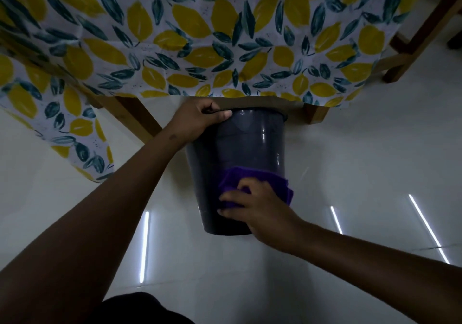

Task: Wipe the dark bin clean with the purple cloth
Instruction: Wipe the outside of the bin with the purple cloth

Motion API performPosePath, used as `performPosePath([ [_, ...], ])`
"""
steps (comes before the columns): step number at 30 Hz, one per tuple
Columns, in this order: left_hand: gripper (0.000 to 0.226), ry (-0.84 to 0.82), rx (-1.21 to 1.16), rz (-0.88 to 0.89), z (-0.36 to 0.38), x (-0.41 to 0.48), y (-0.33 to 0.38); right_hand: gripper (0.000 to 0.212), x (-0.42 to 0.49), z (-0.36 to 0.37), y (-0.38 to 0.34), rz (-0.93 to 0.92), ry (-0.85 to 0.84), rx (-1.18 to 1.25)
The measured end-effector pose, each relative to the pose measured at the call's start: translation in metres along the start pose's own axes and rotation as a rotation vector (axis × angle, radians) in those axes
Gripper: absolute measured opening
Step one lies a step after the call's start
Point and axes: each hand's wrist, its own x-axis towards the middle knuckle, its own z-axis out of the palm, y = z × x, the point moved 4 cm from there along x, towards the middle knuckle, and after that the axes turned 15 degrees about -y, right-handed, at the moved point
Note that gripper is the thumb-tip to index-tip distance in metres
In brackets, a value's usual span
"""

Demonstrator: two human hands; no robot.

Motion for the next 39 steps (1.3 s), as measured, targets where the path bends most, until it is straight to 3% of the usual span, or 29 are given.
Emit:
performPosePath([
  [2,0.016,-0.025,0.046,-0.018,-0.002,0.000,0.000,0.048,0.000,-0.003,0.003,0.012,0.014,0.007],
  [5,0.011,-0.036,-0.040,0.003,-0.002,-0.006,0.000,0.054,0.005,-0.027,0.033,0.278,0.219,0.152],
  [8,0.020,-0.024,-0.189,-0.036,-0.005,-0.011,-0.012,0.064,0.002,-0.051,0.069,0.524,0.401,0.324],
  [10,0.028,-0.021,-0.202,-0.055,-0.007,-0.013,-0.019,0.065,-0.001,-0.058,0.078,0.564,0.424,0.343],
  [13,0.039,-0.073,0.023,-0.079,-0.009,-0.009,-0.012,0.062,0.000,-0.052,0.062,0.491,0.357,0.224],
  [16,0.034,-0.113,0.225,-0.057,-0.004,0.000,0.004,0.053,-0.001,-0.028,0.031,0.301,0.158,0.104],
  [20,0.032,-0.075,0.129,-0.007,0.002,0.002,0.005,0.050,0.000,-0.018,0.017,0.141,0.058,0.036],
  [25,0.032,-0.040,-0.025,-0.014,-0.004,-0.003,-0.004,0.062,0.000,-0.046,0.066,0.478,0.324,0.249],
  [27,0.032,-0.019,-0.067,-0.030,-0.004,-0.004,-0.010,0.060,0.000,-0.047,0.068,0.490,0.334,0.229],
  [29,0.031,0.007,-0.079,-0.045,-0.003,-0.003,-0.014,0.053,0.004,-0.036,0.053,0.408,0.271,0.152],
  [32,0.022,0.014,-0.057,-0.063,-0.004,0.002,-0.013,0.044,0.011,-0.009,0.015,0.096,0.057,0.036],
  [35,0.015,-0.057,-0.047,-0.050,-0.004,0.006,-0.005,0.055,0.012,0.003,0.004,-0.034,-0.081,-0.061],
  [39,0.011,-0.101,-0.108,-0.045,-0.003,0.003,-0.002,0.046,0.012,-0.021,0.028,0.200,0.156,0.121],
])
